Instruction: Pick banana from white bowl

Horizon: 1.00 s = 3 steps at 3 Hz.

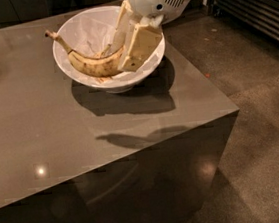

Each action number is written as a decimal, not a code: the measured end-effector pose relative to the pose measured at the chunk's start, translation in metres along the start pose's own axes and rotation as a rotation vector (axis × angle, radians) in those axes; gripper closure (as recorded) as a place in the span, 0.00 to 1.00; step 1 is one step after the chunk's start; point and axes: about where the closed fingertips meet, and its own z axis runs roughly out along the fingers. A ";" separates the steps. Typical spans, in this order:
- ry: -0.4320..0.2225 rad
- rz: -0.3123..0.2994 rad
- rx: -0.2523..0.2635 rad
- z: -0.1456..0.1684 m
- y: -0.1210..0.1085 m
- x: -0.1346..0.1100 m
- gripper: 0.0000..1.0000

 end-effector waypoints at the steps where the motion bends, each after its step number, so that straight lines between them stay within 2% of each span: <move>1: -0.017 -0.006 -0.019 -0.002 0.023 -0.009 1.00; 2: -0.048 -0.010 -0.037 0.007 0.058 -0.023 1.00; 3: -0.048 -0.010 -0.038 0.008 0.058 -0.023 1.00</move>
Offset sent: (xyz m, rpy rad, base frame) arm -0.0759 0.0163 -0.0138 0.0420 0.0551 0.0451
